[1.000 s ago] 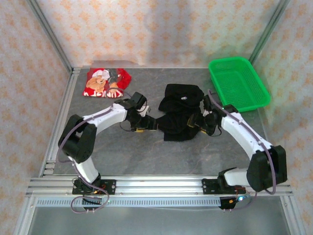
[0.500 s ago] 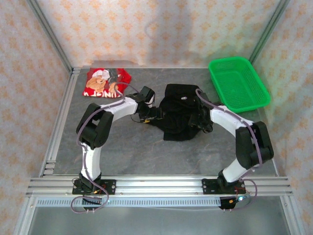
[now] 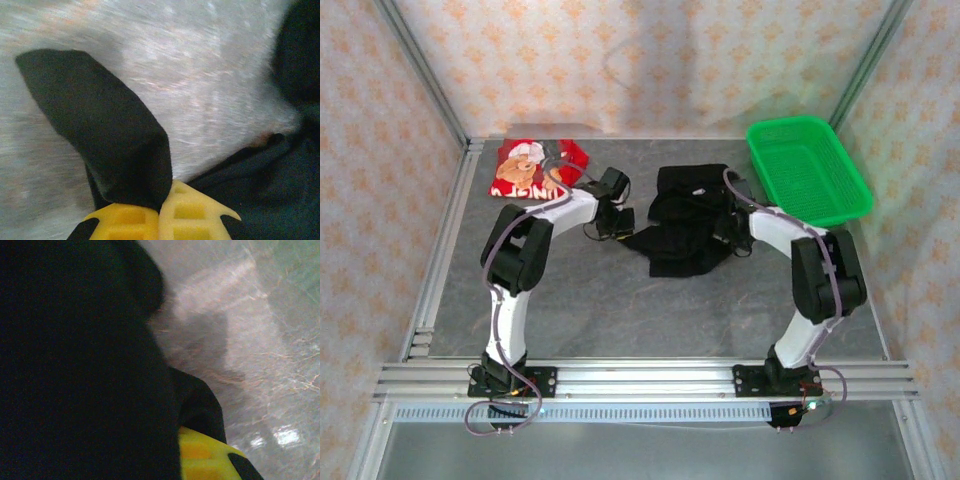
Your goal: Fold and stack the t-shirts
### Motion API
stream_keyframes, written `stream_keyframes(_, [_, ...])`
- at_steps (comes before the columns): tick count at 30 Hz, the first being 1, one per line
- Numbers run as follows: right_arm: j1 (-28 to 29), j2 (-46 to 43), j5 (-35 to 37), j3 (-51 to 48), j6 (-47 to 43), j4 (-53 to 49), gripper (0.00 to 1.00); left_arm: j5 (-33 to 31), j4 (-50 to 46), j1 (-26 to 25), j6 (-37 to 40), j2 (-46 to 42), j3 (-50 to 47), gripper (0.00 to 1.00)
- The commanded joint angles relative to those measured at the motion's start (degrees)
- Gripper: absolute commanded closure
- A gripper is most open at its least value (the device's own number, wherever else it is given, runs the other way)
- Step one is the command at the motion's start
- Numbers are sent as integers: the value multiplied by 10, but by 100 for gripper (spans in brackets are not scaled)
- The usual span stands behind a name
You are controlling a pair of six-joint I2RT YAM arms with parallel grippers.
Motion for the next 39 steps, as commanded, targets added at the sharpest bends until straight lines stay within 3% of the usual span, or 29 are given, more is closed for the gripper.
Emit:
stream_keyframes(1, [-4, -103, -55, 26, 45, 11, 100, -65, -50, 26, 33, -70, 21, 100])
stream_keyframes(6, [-2, -188, -124, 61, 94, -72, 100, -80, -58, 65, 33, -139, 60, 100])
stream_keyframes(10, [-2, -243, -157, 76, 121, -129, 100, -89, -103, 80, 65, -150, 148, 100])
stream_keyframes(14, [0, -265, -202, 78, 152, -173, 100, -80, -139, 87, 85, -136, 226, 100])
stream_keyframes(21, [21, -285, -239, 59, 183, -179, 100, -63, -180, 91, 104, -137, 277, 100])
stream_keyframes(27, [43, -284, -296, 84, 172, -201, 100, -72, -193, 91, 113, -233, 234, 100])
stream_keyframes(34, [50, -305, -369, 56, 187, -200, 100, -100, -169, 91, 83, -383, 117, 100])
stream_keyframes(39, [50, -297, -396, 22, 202, -172, 100, -111, -156, 91, 80, -408, 94, 100])
